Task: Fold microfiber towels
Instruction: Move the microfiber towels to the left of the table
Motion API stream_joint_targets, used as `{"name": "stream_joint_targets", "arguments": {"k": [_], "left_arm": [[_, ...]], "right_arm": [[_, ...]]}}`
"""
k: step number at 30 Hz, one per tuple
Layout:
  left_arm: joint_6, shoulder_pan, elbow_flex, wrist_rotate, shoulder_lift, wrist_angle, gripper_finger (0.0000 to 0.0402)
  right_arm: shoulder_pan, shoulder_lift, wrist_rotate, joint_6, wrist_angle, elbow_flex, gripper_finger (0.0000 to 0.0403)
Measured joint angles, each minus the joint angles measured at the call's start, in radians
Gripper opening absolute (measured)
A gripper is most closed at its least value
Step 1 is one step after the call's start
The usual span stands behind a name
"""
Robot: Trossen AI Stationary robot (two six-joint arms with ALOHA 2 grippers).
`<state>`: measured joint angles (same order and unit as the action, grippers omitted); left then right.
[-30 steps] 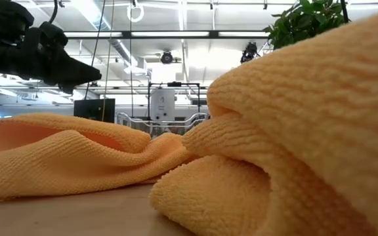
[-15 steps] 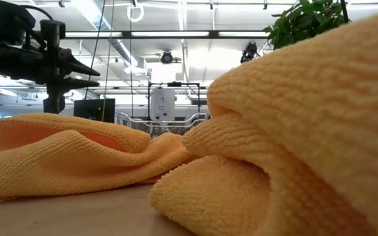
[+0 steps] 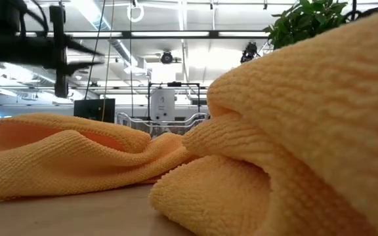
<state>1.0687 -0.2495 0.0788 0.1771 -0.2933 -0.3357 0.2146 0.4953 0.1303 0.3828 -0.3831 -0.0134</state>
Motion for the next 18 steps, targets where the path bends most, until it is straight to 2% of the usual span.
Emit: {"name": "stream_joint_targets", "arguments": {"k": [6,9,12,16,18], "left_arm": [[-0.344,0.007,0.206,-0.007,-0.133,0.095,0.0010],[-0.478,0.007,0.315,-0.055,-0.230,0.205,0.0010],[-0.560,0.007,0.417,-0.197,-0.349,0.371,0.0020],[-0.623,0.028,0.550,-0.491,-0.501,0.684,0.0016],[-0.692,0.065,0.615,-0.553,-0.565,0.866,0.0009]], "right_arm": [[-0.002,0.050,-0.016,-0.020,0.048,-0.104,0.0027],[-0.002,0.126,-0.035,-0.009,0.146,-0.205,0.0027],[-0.027,0.228,-0.075,0.019,0.267,-0.331,0.0027],[-0.108,0.361,-0.106,0.085,0.522,-0.514,0.0027],[-0.158,0.417,-0.106,0.119,0.646,-0.603,0.0027]]}}
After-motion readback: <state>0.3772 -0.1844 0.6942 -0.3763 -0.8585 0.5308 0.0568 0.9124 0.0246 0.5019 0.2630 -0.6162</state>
